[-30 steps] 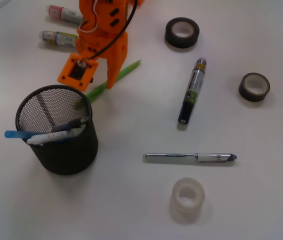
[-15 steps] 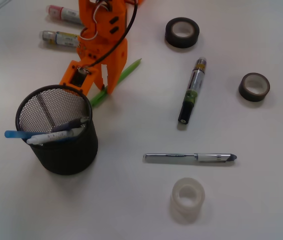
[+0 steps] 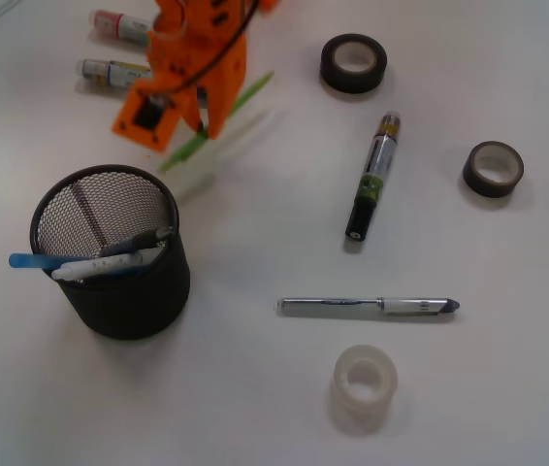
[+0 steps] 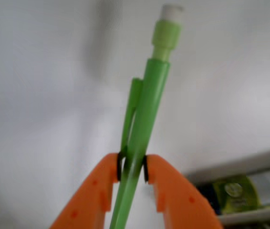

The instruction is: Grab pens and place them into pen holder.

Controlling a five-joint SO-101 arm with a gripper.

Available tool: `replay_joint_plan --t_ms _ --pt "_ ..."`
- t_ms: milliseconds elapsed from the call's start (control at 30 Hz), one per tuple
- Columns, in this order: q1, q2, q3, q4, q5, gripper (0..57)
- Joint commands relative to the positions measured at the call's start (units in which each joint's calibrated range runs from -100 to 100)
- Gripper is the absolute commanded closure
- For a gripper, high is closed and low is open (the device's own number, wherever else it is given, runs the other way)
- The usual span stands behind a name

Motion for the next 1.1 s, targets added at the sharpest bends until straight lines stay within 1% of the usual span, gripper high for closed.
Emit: replay_joint_plan --t_ms 0,133,300,700,867,1067 --pt "2.0 -10.6 -2.9 1.8 3.3 57.2" --pt "3.9 -15.5 -10.5 -2.0 7.2 57.2" --pt "4.1 -13.9 -19.5 -15.5 9.8 57.2" --pt "1.5 6.4 -29.7 -53.2 13.2 57.2" --pt "1.6 12.7 -30.1 -63.6 14.6 57.2" --pt "1.7 18.2 -30.0 -70.2 16.0 57.1"
